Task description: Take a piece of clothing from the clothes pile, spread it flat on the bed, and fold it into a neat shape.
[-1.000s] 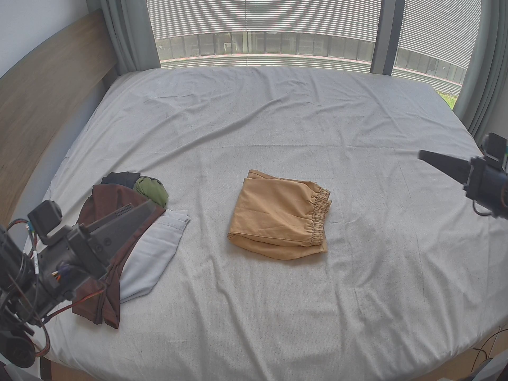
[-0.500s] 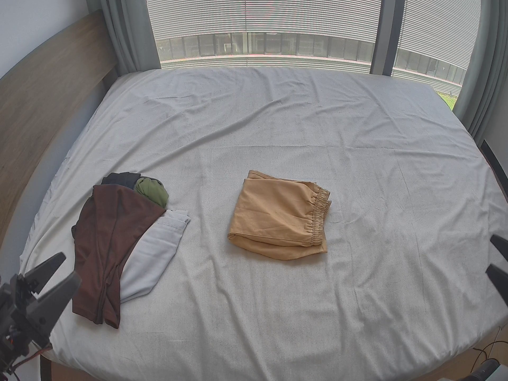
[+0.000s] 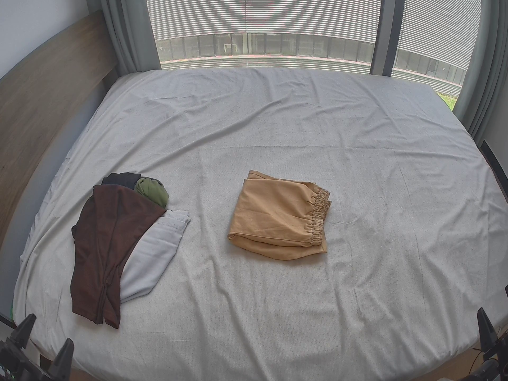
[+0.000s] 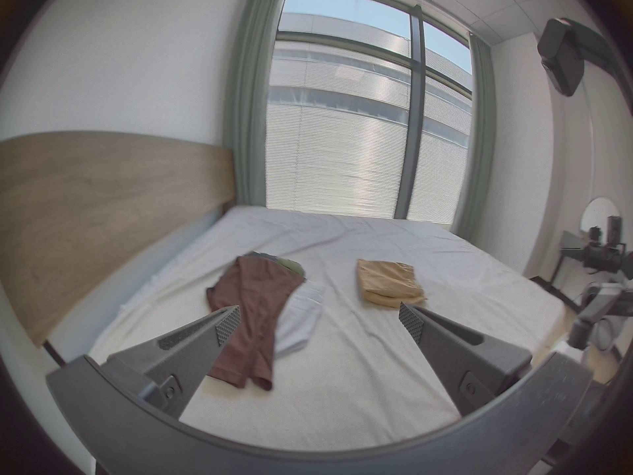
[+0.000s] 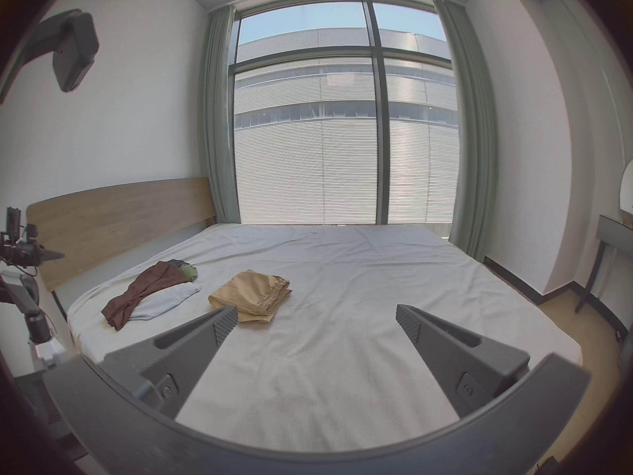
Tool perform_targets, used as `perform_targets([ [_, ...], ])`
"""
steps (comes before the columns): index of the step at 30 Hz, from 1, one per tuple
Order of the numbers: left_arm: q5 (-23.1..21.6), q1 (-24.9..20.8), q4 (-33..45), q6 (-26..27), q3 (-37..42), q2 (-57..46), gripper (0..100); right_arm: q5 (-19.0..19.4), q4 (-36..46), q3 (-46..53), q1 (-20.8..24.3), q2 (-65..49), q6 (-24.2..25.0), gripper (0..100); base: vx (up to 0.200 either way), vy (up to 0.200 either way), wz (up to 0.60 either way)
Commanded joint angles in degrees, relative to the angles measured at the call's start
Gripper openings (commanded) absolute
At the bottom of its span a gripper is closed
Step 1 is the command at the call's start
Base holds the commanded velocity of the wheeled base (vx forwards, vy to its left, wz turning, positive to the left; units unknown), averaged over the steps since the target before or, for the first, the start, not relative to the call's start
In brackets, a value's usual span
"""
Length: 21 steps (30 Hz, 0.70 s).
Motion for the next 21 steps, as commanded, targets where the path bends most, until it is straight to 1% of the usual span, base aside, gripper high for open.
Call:
perform_targets([
  [1, 8.2, 2.8, -0.3, 3.5, 1.2, -7.2, 100, 3.6, 1.8, 2.5, -1.1, -6.4, 3.0, 100, 0.000, 0.000, 0.00],
  [2, 10.8, 2.7, 3.2, 3.5, 1.2, -7.1, 100, 3.4, 1.8, 2.5, -1.1, -6.4, 4.1, 100, 0.000, 0.000, 0.00],
  [3, 9.6, 2.8, 4.8, 3.7, 1.0, -7.1, 100, 3.8, 1.8, 2.5, -1.1, -6.4, 3.9, 100, 0.000, 0.000, 0.00],
  [5, 7.7, 2.7, 3.0, 4.3, 1.2, -7.1, 100, 3.8, 1.6, 2.5, -1.1, -6.4, 3.0, 100, 0.000, 0.000, 0.00],
  [7, 7.2, 2.5, 2.8, 4.6, 1.2, -7.2, 100, 3.2, 1.8, 2.5, -1.1, -6.4, 3.0, 100, 0.000, 0.000, 0.00],
  [9, 7.2, 2.4, 3.0, 4.5, 1.2, -7.2, 100, 1.8, 2.2, 2.5, -1.1, -6.4, 3.1, 100, 0.000, 0.000, 0.00],
  [10, 7.2, 2.4, 3.0, 4.5, 1.2, -7.2, 100, 1.7, 2.3, 2.4, -1.1, -6.4, 3.0, 100, 0.000, 0.000, 0.00],
  [13, 7.2, 2.5, 3.0, 4.5, 1.2, -7.3, 100, 3.9, 1.1, 2.5, -1.4, -6.4, 0.9, 100, 0.000, 0.000, 0.00],
  [17, 7.2, 2.5, 3.0, 4.4, 1.2, -7.3, 100, 3.4, 1.1, 2.5, -1.1, -6.4, 3.2, 100, 0.000, 0.000, 0.00],
  [18, 7.2, 2.5, 3.0, 4.4, 1.2, -7.3, 100, 2.6, 1.1, 2.5, -1.1, -6.4, 3.3, 100, 0.000, 0.000, 0.00],
  [19, 7.2, 2.5, 3.0, 4.5, 1.2, -7.3, 100, 2.5, 1.2, 2.5, -1.2, -6.4, 3.2, 100, 0.000, 0.000, 0.00],
  [21, 7.2, 2.5, 2.9, 4.2, 1.2, -7.3, 100, 1.8, 2.6, 2.5, -1.2, -6.4, 1.5, 100, 0.000, 0.000, 0.00],
])
